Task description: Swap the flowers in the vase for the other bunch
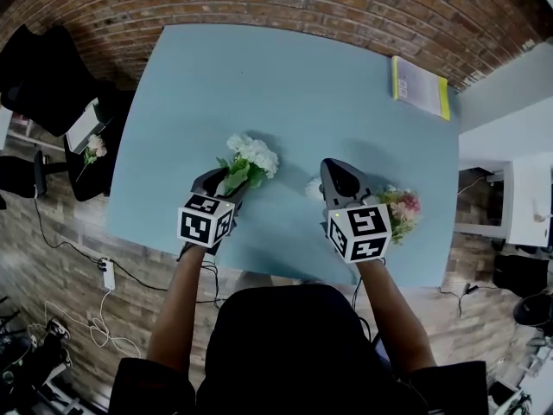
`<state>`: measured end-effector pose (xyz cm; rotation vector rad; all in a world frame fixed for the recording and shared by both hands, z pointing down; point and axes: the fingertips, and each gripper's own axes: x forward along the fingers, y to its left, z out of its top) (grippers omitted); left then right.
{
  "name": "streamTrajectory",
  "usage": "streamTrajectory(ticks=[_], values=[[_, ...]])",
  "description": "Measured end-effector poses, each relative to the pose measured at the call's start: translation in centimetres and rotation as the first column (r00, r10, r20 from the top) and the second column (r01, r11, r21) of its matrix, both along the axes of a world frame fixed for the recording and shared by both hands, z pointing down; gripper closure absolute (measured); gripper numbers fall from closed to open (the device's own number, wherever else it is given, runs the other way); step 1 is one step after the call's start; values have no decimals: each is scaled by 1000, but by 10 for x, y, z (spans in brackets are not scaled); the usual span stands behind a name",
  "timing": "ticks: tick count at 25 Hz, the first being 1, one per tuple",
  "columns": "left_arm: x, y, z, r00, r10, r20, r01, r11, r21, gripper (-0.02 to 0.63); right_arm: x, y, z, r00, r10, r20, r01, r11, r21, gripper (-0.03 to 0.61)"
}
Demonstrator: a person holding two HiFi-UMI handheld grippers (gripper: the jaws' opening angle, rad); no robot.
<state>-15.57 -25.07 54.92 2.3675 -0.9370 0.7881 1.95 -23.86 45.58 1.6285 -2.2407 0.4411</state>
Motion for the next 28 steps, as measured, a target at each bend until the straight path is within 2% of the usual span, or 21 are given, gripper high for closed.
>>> streamTrajectory(ticks=[4, 7, 12, 20, 28], values=[[0, -6, 14, 998, 57, 27, -56, 998, -19, 322, -3, -6, 7, 1000, 15, 0, -15, 1000, -17, 566], [-2, -12, 27, 993, 91, 76, -89, 996, -27, 276, -5, -9, 12, 1000, 27, -3, -27, 999, -29, 566], [-4, -20, 49, 981, 133, 145, -122, 989, -79, 241, -7, -13, 19, 999, 44, -7, -44, 998, -46, 566], [-1, -22, 70, 957, 215, 194, -193, 973, -128, 227, -10, -18, 23, 998, 64, -8, -65, 996, -63, 566], [5, -18, 93, 904, 325, 276, -290, 944, -160, 219, -6, -19, 26, 996, 87, -26, -89, 993, -81, 566]])
